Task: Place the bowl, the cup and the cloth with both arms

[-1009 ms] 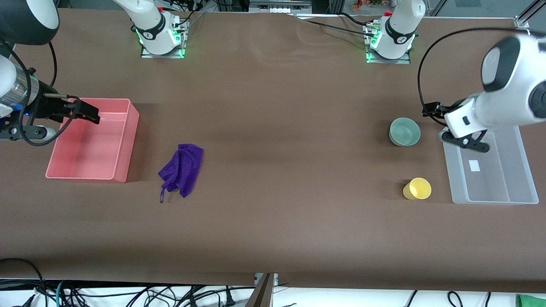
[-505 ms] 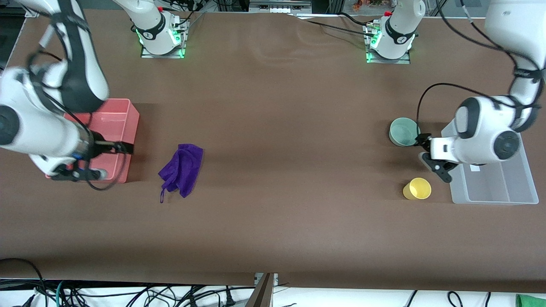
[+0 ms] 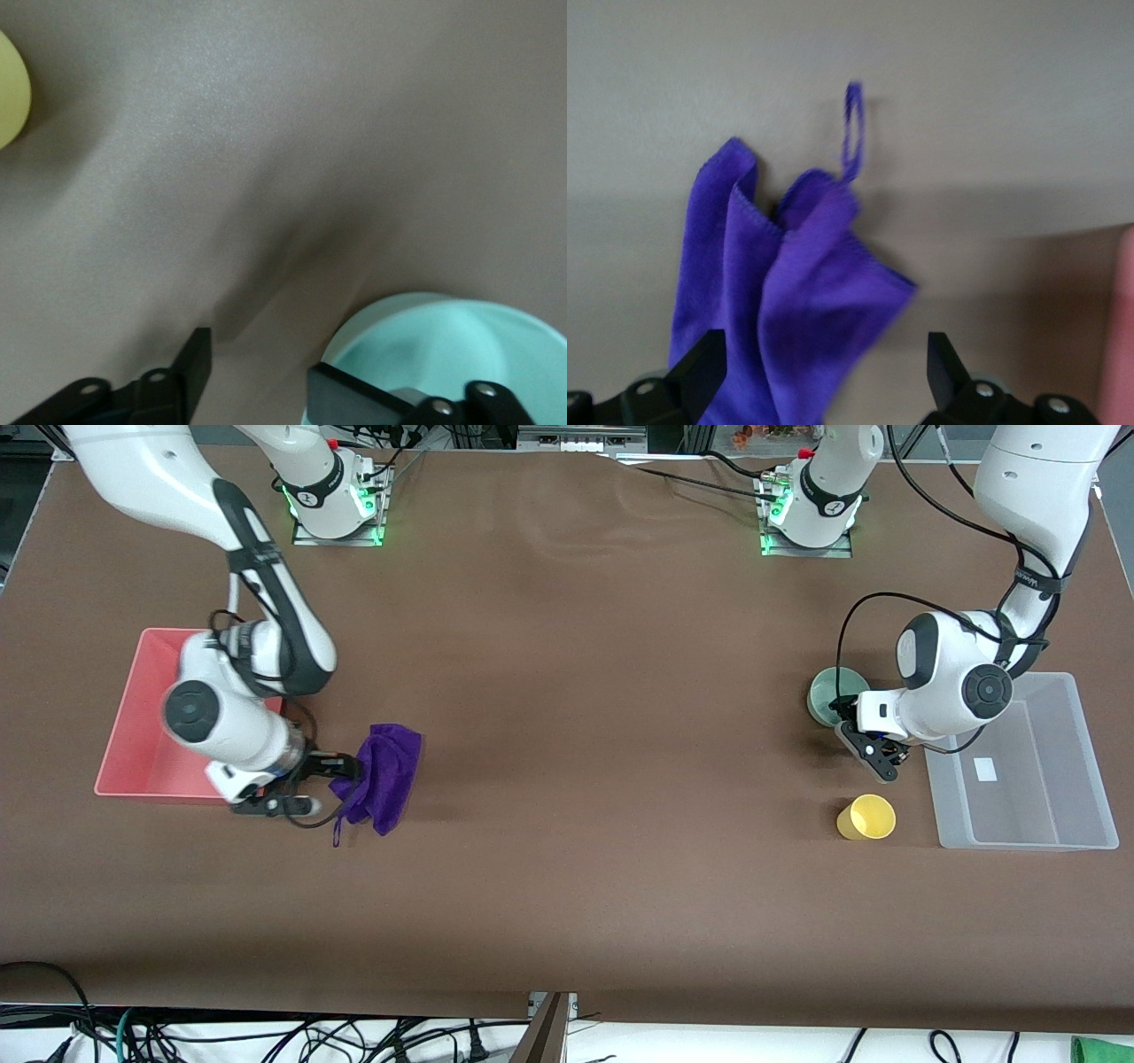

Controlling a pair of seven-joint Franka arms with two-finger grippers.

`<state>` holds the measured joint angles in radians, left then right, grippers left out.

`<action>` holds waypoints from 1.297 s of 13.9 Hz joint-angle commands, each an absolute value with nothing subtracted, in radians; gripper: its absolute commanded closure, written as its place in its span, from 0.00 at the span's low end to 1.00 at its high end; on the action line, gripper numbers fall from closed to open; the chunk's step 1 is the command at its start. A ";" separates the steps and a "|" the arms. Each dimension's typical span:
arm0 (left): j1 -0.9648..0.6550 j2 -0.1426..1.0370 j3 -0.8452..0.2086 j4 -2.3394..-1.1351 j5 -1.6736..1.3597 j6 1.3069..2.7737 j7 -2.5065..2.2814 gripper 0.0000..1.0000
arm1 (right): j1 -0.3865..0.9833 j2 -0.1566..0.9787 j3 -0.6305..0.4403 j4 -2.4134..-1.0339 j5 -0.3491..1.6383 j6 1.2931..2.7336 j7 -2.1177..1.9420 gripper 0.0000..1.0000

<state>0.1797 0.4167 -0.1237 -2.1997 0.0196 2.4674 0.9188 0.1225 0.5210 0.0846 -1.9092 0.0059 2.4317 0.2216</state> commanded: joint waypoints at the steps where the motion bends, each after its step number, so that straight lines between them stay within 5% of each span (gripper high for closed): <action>1: 0.183 0.365 -0.123 -2.220 0.026 2.427 0.959 0.39 | 0.133 0.554 0.097 -1.974 0.017 2.583 0.252 0.00; 2: 0.183 0.357 -0.123 -2.220 0.026 2.399 0.957 0.17 | 0.138 0.564 0.097 -1.979 0.017 2.606 0.250 0.24; 3: 0.184 0.342 -0.123 -2.220 0.026 2.385 0.960 0.14 | 0.138 0.566 0.097 -1.976 0.015 2.603 0.239 0.86; 4: 0.184 0.328 -0.123 -2.220 0.026 2.347 0.960 0.06 | 0.140 0.565 0.097 -1.970 0.015 2.600 0.241 1.00; 7: 0.184 0.319 -0.124 -2.224 0.025 2.307 0.957 0.05 | 0.137 0.529 0.097 -1.925 0.008 2.498 0.227 1.00; 11: 0.181 0.357 -0.126 -2.227 0.009 2.322 0.957 0.13 | 0.108 0.445 0.060 -1.682 0.006 2.011 0.120 1.00; 13: 0.178 0.380 -0.127 -2.224 0.011 2.339 0.977 0.74 | 0.084 0.423 -0.006 -1.561 0.012 1.794 -0.016 1.00; 14: 0.176 0.380 -0.127 -2.224 0.011 2.339 0.986 0.97 | 0.081 0.417 -0.053 -1.508 0.012 1.701 -0.094 1.00; 18: 0.176 0.353 -0.127 -2.186 0.011 2.289 1.000 1.00 | 0.081 0.408 -0.279 -1.497 0.017 1.598 -0.395 1.00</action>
<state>0.1780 0.3840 -0.1269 -2.2163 0.0196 2.3317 0.9695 0.0792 0.3868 -0.2097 -1.4959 0.0049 1.6169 -0.2867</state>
